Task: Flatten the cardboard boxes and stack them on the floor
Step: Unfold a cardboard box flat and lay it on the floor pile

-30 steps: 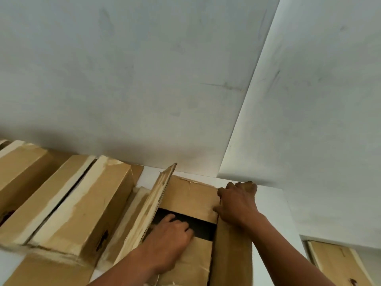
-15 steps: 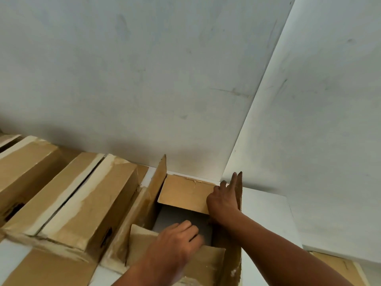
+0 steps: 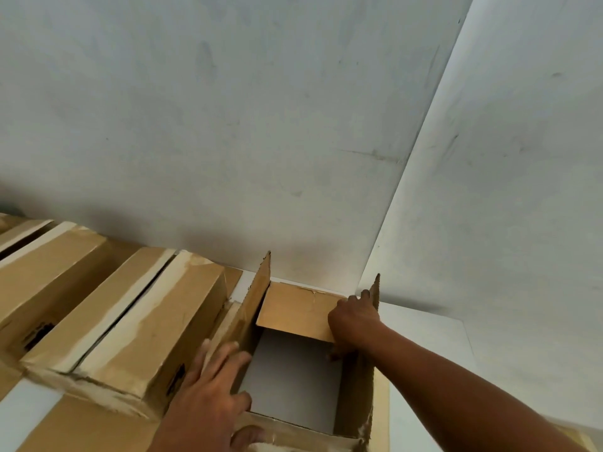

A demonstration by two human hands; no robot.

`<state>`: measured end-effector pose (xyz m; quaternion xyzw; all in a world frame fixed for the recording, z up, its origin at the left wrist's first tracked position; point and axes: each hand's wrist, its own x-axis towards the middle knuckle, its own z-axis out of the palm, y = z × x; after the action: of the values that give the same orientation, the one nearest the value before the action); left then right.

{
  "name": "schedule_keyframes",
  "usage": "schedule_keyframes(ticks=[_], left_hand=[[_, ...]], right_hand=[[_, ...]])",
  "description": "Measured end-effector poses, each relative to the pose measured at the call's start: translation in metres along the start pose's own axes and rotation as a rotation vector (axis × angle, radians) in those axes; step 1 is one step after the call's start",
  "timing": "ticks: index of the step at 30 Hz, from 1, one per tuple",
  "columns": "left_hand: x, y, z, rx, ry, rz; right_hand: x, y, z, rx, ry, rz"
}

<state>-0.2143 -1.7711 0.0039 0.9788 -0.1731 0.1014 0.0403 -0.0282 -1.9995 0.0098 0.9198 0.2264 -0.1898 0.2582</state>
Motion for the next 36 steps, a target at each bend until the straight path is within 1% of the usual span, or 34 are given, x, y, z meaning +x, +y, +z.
schedule_keyframes(ticks=[2, 4, 5, 7, 8, 11, 14, 16, 17, 20, 21, 23, 25, 26, 27, 29, 32, 36], left_hand=[[0.003, -0.004, -0.002, 0.027, -0.082, -0.101], [0.001, -0.011, 0.001, 0.003, -0.163, -0.166], [-0.001, -0.014, 0.003, -0.034, -0.173, -0.175], [-0.003, -0.016, 0.006, -0.172, -0.152, -0.2], [-0.002, -0.014, 0.003, -0.225, -0.173, -0.224], [-0.003, -0.009, -0.011, -0.281, -0.272, -0.239], [-0.002, -0.005, -0.021, -0.268, -0.317, -0.245], [0.0, -0.002, -0.028, -0.235, -0.379, -0.28], [0.001, 0.0, -0.032, -0.209, -0.419, -0.304], [0.005, 0.002, -0.041, -0.136, -0.498, -0.337], [0.005, 0.002, -0.042, -0.133, -0.509, -0.342], [0.003, 0.002, -0.044, -0.154, -0.512, -0.338], [0.003, 0.001, -0.043, -0.183, -0.503, -0.338], [0.005, -0.001, -0.042, -0.186, -0.495, -0.343], [0.006, -0.002, -0.04, -0.181, -0.48, -0.347], [0.008, -0.004, -0.035, -0.185, -0.453, -0.359], [0.012, -0.001, -0.034, -0.191, -0.471, -0.335], [0.017, 0.002, -0.034, -0.28, -0.458, -0.356]], right_hand=[[0.003, -0.015, 0.003, -0.122, -0.032, 0.013], [0.006, -0.024, 0.004, -0.188, -0.012, 0.011], [0.007, -0.026, 0.003, -0.193, 0.007, 0.008], [0.008, -0.025, 0.002, -0.161, 0.039, 0.012], [0.007, -0.022, 0.001, -0.135, 0.055, 0.012], [0.0, -0.011, -0.007, -0.048, 0.119, 0.01], [-0.005, 0.008, -0.02, 0.062, 0.214, 0.072], [-0.005, 0.028, -0.027, 0.123, 0.274, 0.157], [-0.003, 0.041, -0.029, 0.173, 0.276, 0.208], [0.004, 0.075, -0.022, 0.433, 0.229, 0.387], [0.005, 0.083, -0.018, 0.554, 0.212, 0.409], [0.009, 0.095, -0.008, 0.871, 0.197, 0.362], [0.009, 0.098, -0.003, 1.265, 0.198, 0.349], [0.01, 0.099, -0.001, 1.415, 0.193, 0.351], [0.012, 0.1, 0.003, 1.509, 0.187, 0.343], [0.019, 0.1, 0.01, 1.605, 0.185, 0.324], [0.026, 0.102, 0.018, 1.728, 0.176, 0.334], [0.027, 0.106, 0.024, 1.851, 0.209, 0.333]])
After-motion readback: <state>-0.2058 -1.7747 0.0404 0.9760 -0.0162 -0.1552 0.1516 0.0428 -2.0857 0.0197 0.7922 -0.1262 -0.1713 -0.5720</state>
